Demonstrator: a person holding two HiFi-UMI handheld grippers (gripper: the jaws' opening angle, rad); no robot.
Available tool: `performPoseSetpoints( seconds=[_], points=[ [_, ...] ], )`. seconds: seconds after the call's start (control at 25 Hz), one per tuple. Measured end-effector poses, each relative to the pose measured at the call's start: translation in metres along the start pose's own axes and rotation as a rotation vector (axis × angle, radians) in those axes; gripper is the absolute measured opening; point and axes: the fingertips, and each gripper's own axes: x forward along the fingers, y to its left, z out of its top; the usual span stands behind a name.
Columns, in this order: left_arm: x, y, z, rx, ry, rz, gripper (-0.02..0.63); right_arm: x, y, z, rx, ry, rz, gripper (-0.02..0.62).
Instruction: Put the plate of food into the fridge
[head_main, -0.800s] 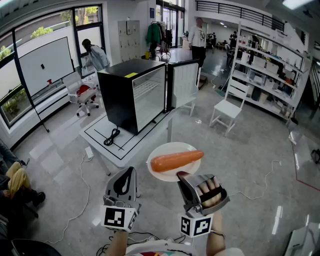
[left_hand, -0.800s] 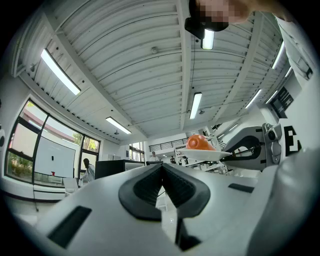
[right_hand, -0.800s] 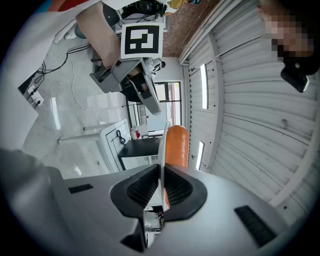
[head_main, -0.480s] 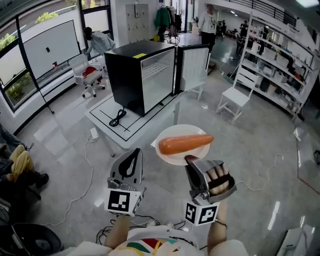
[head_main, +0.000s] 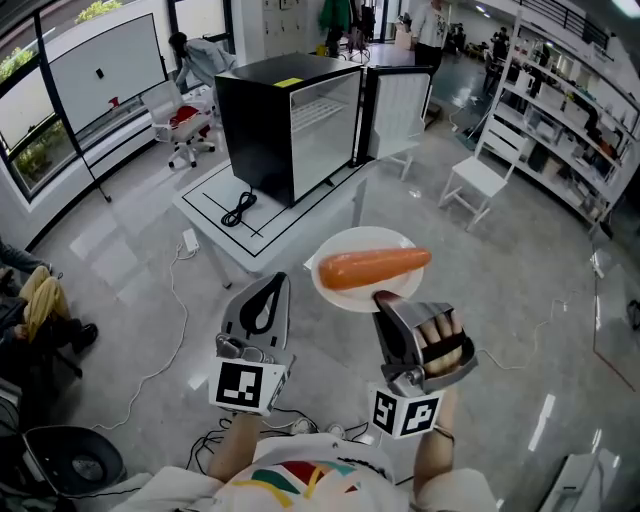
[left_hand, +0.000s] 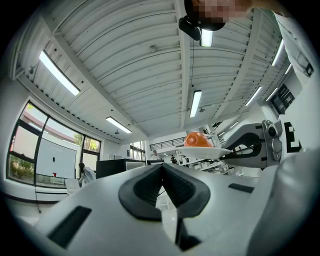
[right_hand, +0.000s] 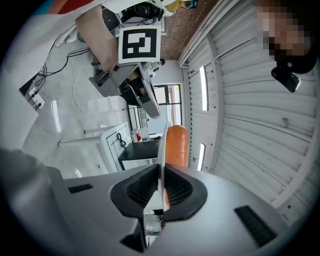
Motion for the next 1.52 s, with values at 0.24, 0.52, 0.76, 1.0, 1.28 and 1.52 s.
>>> performPoseSetpoints(
  seconds=[0.24, 0.52, 0.76, 1.0, 1.28, 1.52],
  points=[
    [0.0, -0.002, 0.001, -0.002, 0.008, 0.003, 0.008, -0.001, 0.0, -0.001, 0.004, -0.003, 0.011, 0.028],
    [0.002, -0.005, -0.002, 0.009, 0.016, 0.004, 0.008, -0.002, 0.004, -0.005, 0.003, -0.006, 0.02, 0.028],
    [0.006, -0.012, 0.001, 0.016, 0.012, 0.008, 0.008, -0.005, -0.002, -0.014, 0.008, -0.01, 0.007, 0.028],
    [0.011, -0.024, 0.006, 0.027, 0.009, 0.016, 0.008, -0.011, -0.007, -0.025, 0.005, -0.022, -0.001, 0.028],
    [0.014, -0.039, 0.01, 0.033, 0.001, 0.035, 0.008, -0.02, -0.007, -0.039, 0.005, -0.04, 0.006, 0.028],
    [0.009, -0.06, 0.006, 0.026, 0.024, 0.052, 0.008, -0.032, -0.002, -0.054, 0.011, -0.055, 0.022, 0.028]
  ],
)
